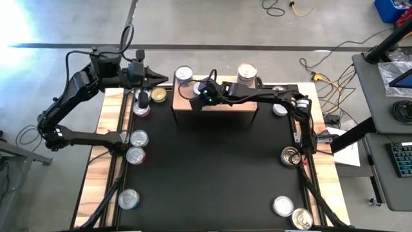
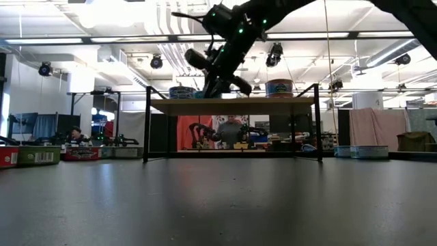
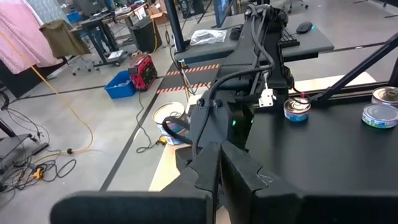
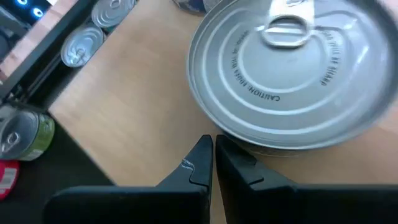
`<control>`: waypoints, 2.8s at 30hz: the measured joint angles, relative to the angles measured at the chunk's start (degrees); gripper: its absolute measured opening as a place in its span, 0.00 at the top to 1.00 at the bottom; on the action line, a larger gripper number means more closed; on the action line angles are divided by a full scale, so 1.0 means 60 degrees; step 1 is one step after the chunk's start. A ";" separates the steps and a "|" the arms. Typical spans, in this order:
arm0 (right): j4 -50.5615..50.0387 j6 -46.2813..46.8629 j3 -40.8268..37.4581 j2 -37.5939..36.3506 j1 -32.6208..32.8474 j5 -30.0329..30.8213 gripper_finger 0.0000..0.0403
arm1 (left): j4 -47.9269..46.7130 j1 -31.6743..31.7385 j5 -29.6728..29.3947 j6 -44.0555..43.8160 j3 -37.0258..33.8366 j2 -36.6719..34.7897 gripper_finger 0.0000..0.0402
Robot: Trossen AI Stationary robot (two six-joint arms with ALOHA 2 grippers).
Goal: Stack canned seafood by type on shelf
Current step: Put the bottom green-blue tuna can on the shelf, then stack the green-blue tuna can on the shelf
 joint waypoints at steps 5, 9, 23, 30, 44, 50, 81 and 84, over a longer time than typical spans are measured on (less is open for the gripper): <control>0.0424 -0.0083 0.0004 0.0154 -0.0061 0.0228 0.97 | -0.0114 0.0000 -0.0002 0.0073 0.0000 -0.0004 1.00; 0.0721 -0.0568 -0.0009 0.0180 -0.0125 0.0481 0.97 | -0.0115 0.0000 0.0002 0.0163 0.0000 -0.0006 1.00; 0.1353 -0.1149 -0.0011 0.0164 -0.0312 0.0783 0.97 | -0.0107 0.0000 -0.0002 0.0464 0.0000 -0.0011 1.00; 0.0533 -0.0823 -0.0015 -0.0405 -0.0298 0.0695 0.97 | -0.0105 0.0000 -0.0002 0.0506 0.0000 -0.0011 1.00; -0.0328 -0.1665 -0.0026 0.0002 -0.0590 0.1790 0.97 | -0.0041 -0.0004 -0.0002 0.0426 0.0000 -0.0004 1.00; 0.0152 -0.1540 -0.0025 0.0143 -0.0550 0.1999 0.97 | -0.0034 -0.0004 0.0000 0.0401 0.0000 0.0015 1.00; -0.9997 0.9032 -0.1974 -0.4345 0.3962 0.6726 0.97 | 0.1325 0.0000 0.0014 0.0462 0.0004 0.0739 1.00; -0.9524 1.0480 -0.3342 -0.4883 0.4276 0.6202 0.97 | 0.1179 0.0000 0.0301 0.0210 0.0004 0.1015 1.00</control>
